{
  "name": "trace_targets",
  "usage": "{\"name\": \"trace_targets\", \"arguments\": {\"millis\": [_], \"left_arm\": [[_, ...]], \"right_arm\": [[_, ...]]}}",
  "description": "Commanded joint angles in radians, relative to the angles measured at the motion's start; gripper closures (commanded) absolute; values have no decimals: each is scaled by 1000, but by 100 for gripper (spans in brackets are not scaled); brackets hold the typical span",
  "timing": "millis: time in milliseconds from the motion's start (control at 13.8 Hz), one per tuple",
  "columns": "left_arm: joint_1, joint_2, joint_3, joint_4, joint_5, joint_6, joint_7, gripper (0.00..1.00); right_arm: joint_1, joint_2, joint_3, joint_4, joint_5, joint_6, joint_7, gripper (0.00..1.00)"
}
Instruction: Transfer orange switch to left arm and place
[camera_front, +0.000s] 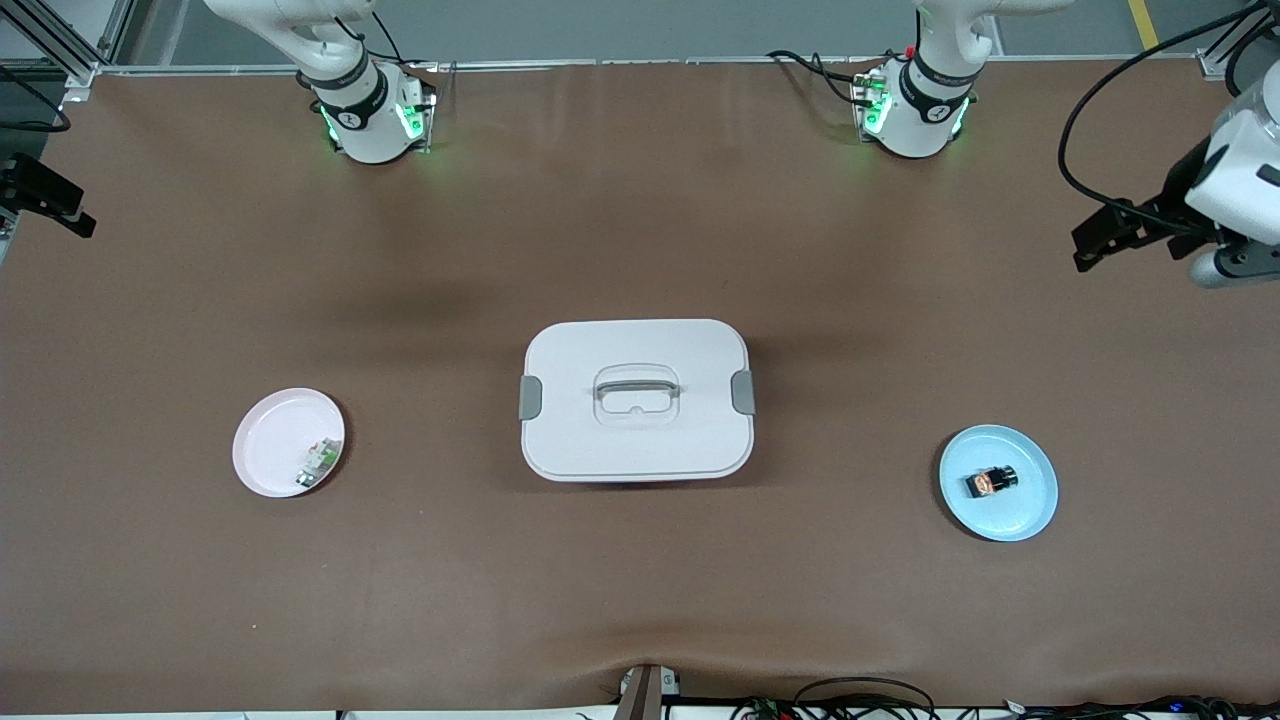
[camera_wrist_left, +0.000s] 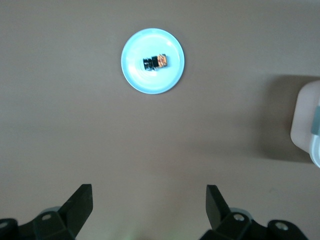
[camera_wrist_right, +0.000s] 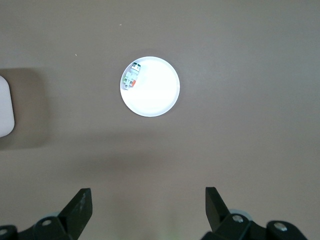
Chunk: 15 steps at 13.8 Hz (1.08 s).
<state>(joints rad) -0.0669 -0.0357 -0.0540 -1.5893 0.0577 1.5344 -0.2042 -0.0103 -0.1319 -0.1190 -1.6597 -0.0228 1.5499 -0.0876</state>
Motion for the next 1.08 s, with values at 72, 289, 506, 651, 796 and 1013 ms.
{"name": "trace_targets", "arguments": {"millis": [72,289,506,651,796,1013], "left_arm": [[-31,-59,19,-70,-15,17,-4,0],[-13,-70,8,-63,-18,-29,-3,0],[36,-78,-26,-63,-38,-31,34,0],[32,-93,-26,-64,-38,-45,32,0],[33,-92,-26,-60,-39,-48,34,0],[35,-90,-24,-60,-41,-49,35,0]], "right_arm": [[-11,5,12,23,24,-20,34,0],[-11,5,12,23,52,-103,57,0],[-8,5,12,23,52,-102,55,0],[-8,9,12,24,52,-102,52,0],[-11,9,12,24,52,-102,52,0],[-11,9,12,28,52,-103,52,0]]}}
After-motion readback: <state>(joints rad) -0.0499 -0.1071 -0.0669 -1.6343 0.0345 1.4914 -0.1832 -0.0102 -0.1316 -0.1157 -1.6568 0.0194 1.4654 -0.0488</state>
